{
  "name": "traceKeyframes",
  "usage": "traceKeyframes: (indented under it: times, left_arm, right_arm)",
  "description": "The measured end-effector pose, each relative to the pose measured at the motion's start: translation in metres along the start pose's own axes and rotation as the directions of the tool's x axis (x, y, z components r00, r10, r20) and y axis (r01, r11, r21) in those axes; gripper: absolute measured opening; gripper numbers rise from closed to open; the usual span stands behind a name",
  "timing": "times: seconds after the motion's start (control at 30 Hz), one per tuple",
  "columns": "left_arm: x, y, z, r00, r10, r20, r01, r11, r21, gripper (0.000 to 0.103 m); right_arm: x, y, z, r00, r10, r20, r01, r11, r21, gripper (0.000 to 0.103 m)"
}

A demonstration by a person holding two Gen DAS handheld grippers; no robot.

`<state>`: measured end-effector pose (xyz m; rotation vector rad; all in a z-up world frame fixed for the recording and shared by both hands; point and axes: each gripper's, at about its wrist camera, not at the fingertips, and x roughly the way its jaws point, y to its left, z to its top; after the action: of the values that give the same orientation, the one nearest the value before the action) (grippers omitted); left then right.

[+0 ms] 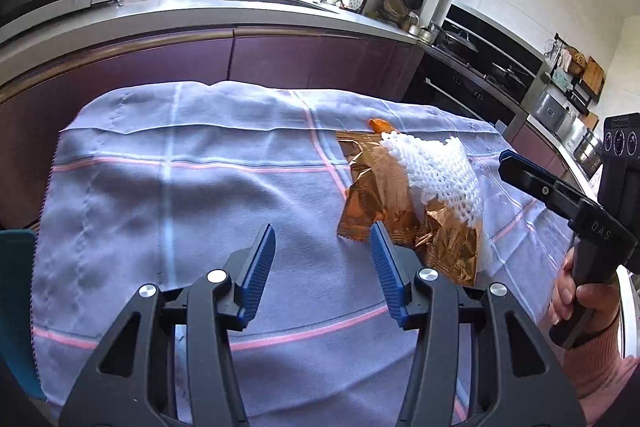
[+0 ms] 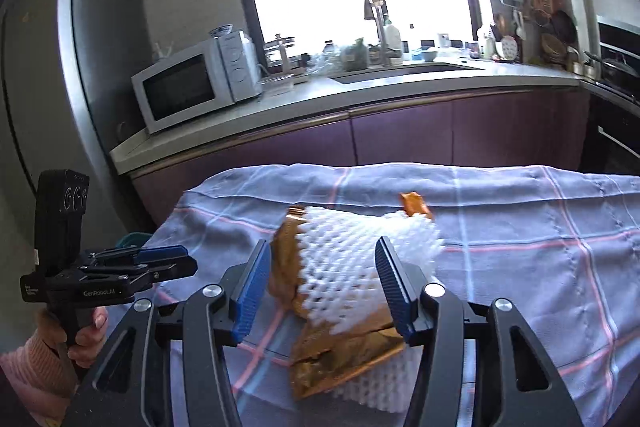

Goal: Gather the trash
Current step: 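Return both grippers to the table and reach right gripper to the foam netting, then close right gripper on white foam netting while left gripper grasps a gold foil bag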

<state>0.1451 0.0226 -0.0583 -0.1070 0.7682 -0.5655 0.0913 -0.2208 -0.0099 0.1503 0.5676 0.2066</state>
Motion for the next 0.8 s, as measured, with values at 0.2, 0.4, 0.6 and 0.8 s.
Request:
traceKeyframes:
  times: [0.2,0.4,0.6,0.8]
  left_arm:
    - [0.046,-0.022,0.019,0.998,-0.007,-0.062,0.009,0.999,0.043,0.055]
    - [0.071,-0.024,0.03,0.993,-0.018,-0.116,0.024,0.999,0.048,0.057]
    - [0.089,-0.027,0.033,0.987,-0.049,-0.154,0.057,0.997,0.049,0.053]
    - [0.098,-0.035,0.032,0.982,-0.072,-0.175,0.084,0.995,0.058,0.034]
  right_arm:
    - [0.027,-0.039,0.001,0.998,0.015,-0.059,-0.008,0.992,0.126,0.061]
    - [0.051,-0.055,-0.002,0.99,0.089,-0.105,-0.064,0.973,0.221,0.063]
    - [0.058,-0.058,-0.004,0.983,0.146,-0.111,-0.113,0.959,0.26,0.062]
    - [0.056,-0.062,-0.006,0.979,0.174,-0.106,-0.14,0.952,0.272,0.034]
